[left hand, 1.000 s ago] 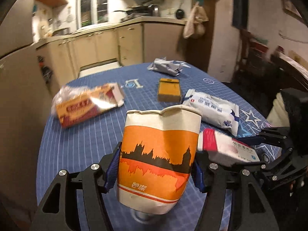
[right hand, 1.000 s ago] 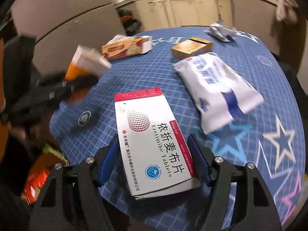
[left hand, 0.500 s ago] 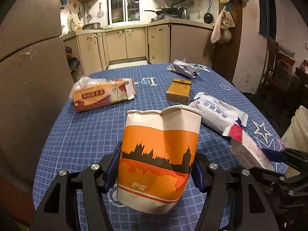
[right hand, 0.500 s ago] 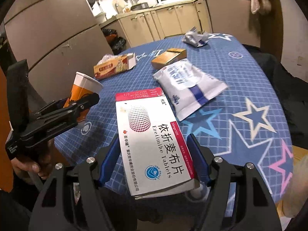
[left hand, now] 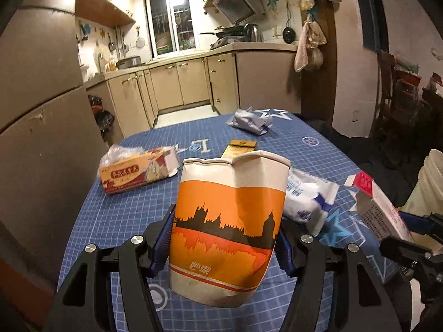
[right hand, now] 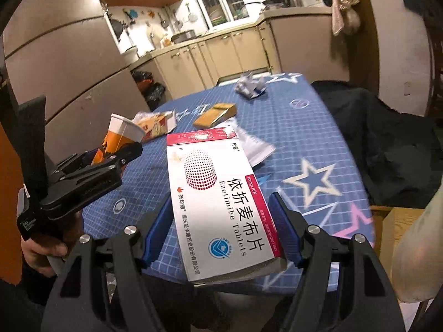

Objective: Collect trash
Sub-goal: 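Carry both items over the white bucket and open both grippers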

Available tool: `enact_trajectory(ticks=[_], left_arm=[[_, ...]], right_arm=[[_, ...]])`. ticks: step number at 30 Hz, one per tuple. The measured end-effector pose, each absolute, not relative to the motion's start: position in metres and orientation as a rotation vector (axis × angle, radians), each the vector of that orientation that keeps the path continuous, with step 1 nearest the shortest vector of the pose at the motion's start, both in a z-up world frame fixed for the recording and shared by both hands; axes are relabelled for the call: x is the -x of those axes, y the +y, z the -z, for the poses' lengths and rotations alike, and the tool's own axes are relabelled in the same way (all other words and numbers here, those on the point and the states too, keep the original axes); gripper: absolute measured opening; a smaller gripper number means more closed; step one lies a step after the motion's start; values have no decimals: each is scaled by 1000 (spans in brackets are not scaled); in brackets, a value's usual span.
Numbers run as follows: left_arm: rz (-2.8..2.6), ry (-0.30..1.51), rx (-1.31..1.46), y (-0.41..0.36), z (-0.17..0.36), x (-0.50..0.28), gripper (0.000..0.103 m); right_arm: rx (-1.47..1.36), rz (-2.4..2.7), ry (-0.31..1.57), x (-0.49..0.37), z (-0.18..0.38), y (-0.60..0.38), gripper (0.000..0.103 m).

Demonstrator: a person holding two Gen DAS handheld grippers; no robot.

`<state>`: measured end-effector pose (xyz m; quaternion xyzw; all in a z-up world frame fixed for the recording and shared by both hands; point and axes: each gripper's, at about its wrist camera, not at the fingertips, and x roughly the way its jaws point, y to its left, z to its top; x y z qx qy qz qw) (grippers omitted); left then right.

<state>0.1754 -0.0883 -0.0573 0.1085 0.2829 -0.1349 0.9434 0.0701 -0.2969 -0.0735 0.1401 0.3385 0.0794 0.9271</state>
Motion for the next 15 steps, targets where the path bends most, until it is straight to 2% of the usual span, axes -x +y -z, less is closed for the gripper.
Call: enact_trajectory(ticks=[15], left_arm=[[461, 499, -303, -196, 30, -158, 64]], right_arm=[[-383, 54, 553, -12, 41, -391, 66]])
